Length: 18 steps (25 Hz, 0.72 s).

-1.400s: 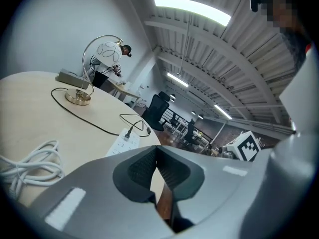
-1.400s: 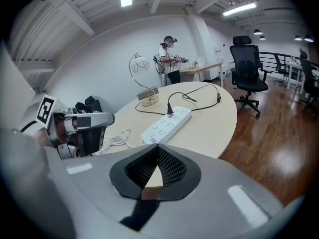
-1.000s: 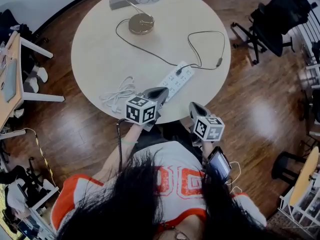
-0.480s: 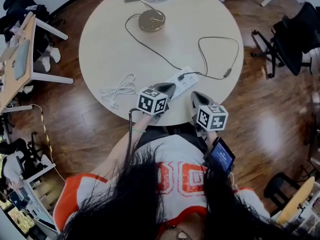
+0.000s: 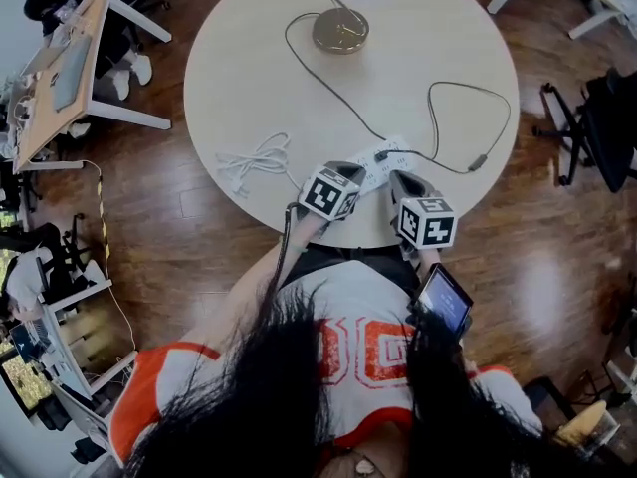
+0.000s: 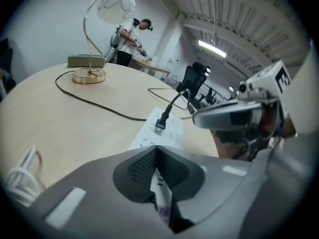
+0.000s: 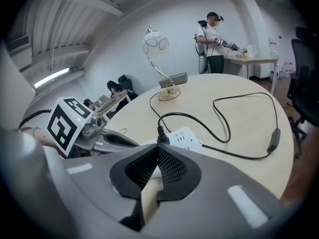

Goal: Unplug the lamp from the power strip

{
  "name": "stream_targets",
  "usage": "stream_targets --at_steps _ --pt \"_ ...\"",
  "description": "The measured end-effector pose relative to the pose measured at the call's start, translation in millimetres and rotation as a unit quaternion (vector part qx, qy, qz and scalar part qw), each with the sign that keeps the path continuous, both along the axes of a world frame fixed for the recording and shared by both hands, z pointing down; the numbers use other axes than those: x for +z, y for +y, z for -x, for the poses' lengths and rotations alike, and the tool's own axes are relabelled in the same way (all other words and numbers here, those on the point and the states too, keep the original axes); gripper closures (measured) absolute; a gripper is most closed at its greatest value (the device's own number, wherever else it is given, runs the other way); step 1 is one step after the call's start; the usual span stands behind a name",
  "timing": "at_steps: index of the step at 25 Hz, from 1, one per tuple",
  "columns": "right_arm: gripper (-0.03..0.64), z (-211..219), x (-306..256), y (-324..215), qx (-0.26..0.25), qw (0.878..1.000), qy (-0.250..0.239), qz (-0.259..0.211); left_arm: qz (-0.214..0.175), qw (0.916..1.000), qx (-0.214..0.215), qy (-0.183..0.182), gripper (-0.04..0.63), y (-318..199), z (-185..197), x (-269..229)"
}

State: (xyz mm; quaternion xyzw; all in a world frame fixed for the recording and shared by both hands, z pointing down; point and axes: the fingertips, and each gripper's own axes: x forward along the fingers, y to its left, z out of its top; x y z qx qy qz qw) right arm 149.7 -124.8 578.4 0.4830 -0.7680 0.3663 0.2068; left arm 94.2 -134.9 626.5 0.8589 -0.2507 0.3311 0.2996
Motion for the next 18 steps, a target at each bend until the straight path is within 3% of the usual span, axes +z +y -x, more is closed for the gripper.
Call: stream_targets --at_steps 3,8,10,18 --pt "0.615 3.7 3.3 -7.5 -0.027 0.999 0.030 -0.007 -0.013 0.9994 0.019 -0.027 0.595 2.1 1.4 6.3" --pt "0.608 3.8 7.2 -20.6 -0.065 0.995 0.071 -0.017 0.030 0.9994 -0.015 -0.011 0.595 2.6 3.1 4.8" --pt "0.482 7.2 10.5 -23.2 -0.089 0.993 0.080 -0.010 0.039 0.9990 -0.019 -0.007 0.595 2.8 2.9 4.5" --pt "0.477 21.1 17.8 -42.5 -0.115 0.989 0.094 -0.004 0.068 0.9971 -0.032 -0.001 0.595 4.7 4.2 6.7"
